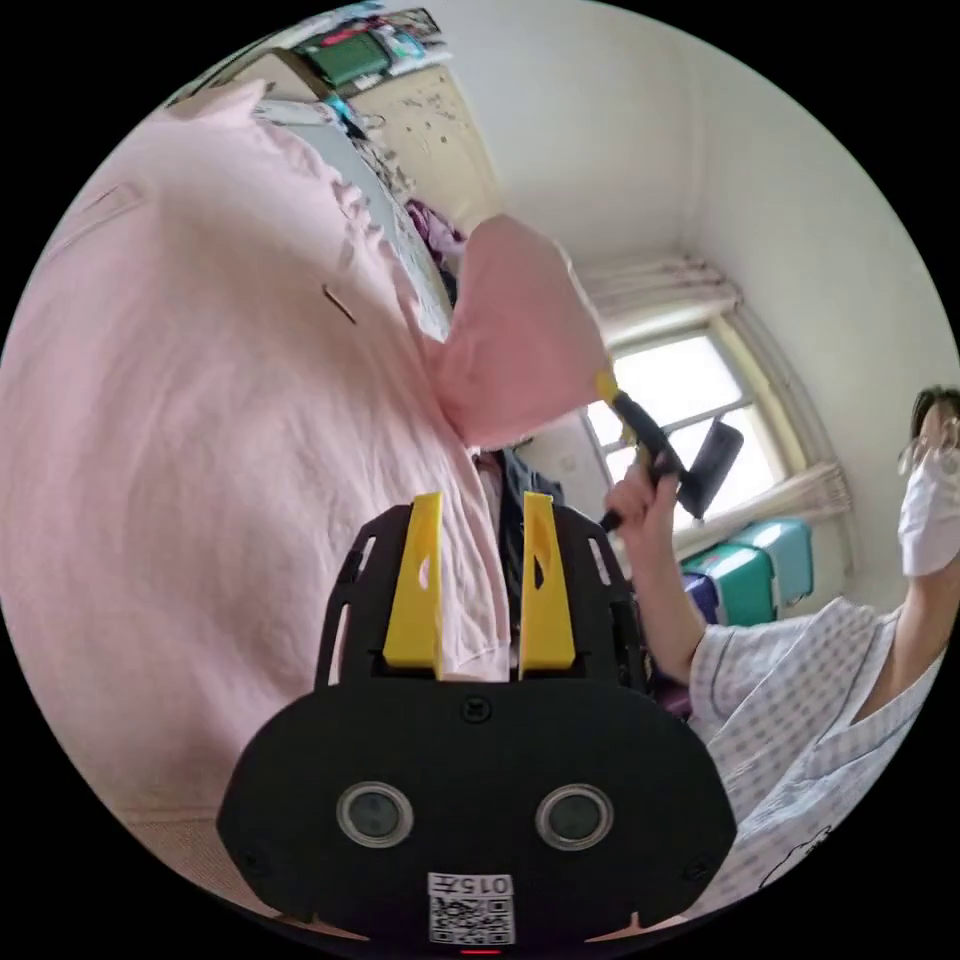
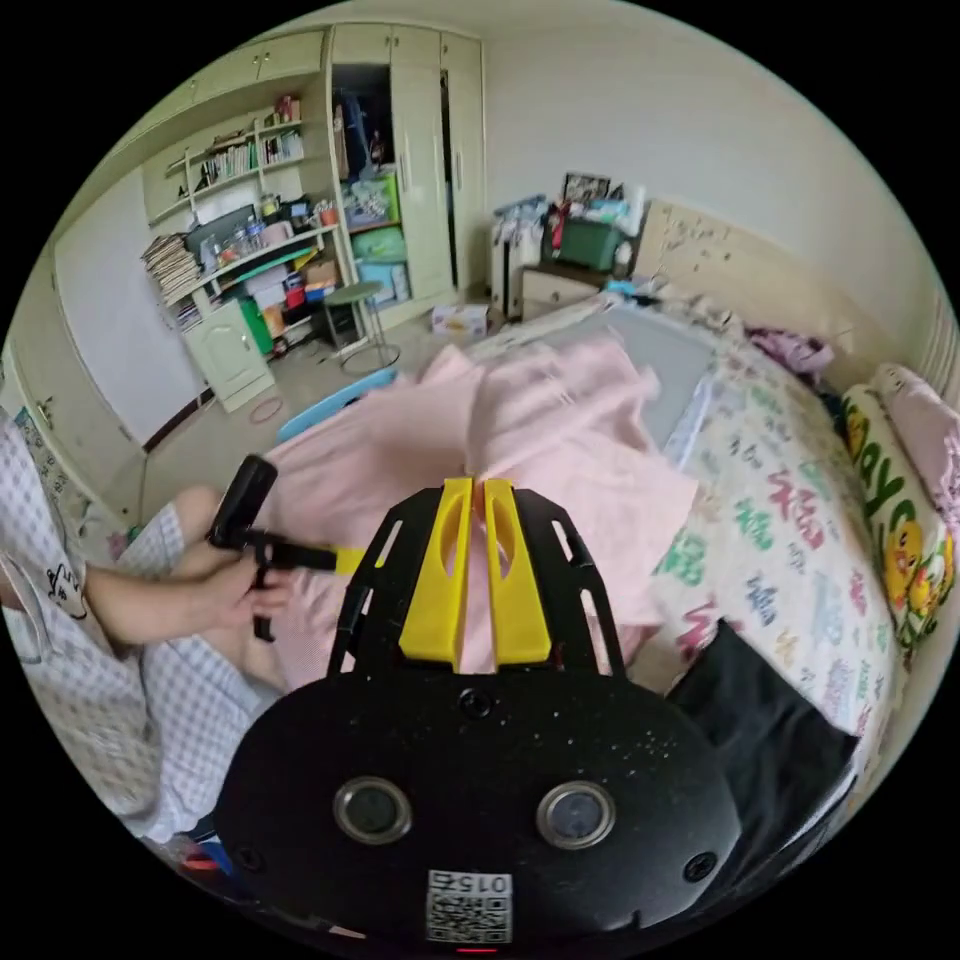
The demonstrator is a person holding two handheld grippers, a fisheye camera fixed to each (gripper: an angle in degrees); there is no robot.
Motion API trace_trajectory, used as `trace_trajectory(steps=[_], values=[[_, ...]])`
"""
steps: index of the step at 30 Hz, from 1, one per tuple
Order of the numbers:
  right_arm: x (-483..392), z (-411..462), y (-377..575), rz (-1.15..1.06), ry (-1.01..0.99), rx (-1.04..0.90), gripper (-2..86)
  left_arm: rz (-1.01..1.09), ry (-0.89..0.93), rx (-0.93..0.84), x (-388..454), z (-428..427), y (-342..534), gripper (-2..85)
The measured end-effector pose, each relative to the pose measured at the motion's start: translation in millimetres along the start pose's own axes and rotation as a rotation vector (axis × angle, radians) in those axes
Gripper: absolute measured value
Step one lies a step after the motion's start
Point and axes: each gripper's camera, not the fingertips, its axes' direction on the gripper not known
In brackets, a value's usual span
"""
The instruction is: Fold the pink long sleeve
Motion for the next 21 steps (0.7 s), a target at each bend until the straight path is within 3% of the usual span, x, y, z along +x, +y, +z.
trace_trajectory(steps=[3, 6, 12, 16, 21], values=[[-21.8, 53.4, 51.8, 0.082, -0.054, -0.129, 2.2, -0.147, 0.1, 0.083, -33.6, -22.4, 3.0, 18.1], [-34.4, 65.8, 93.6, 0.206, -0.054, -0.158, 2.0, -0.167, 0.152, 0.103, -39.7, -25.8, 3.9, 20.0], [-51.6, 48.9, 145.4, 0.387, 0.056, -0.172, -0.5, -0.17, 0.127, 0.065, -39.9, -30.7, 4.7, 16.6], [-53.6, 37.0, 167.4, 0.537, 0.028, -0.1, -0.9, -0.134, 0.136, 0.013, -28.7, -29.1, 6.8, 13.5], [-53.9, 33.2, 186.2, 0.742, -0.143, 0.039, -0.6, 0.052, -0.047, -0.021, 20.9, -48.8, 7.2, 9.6]])
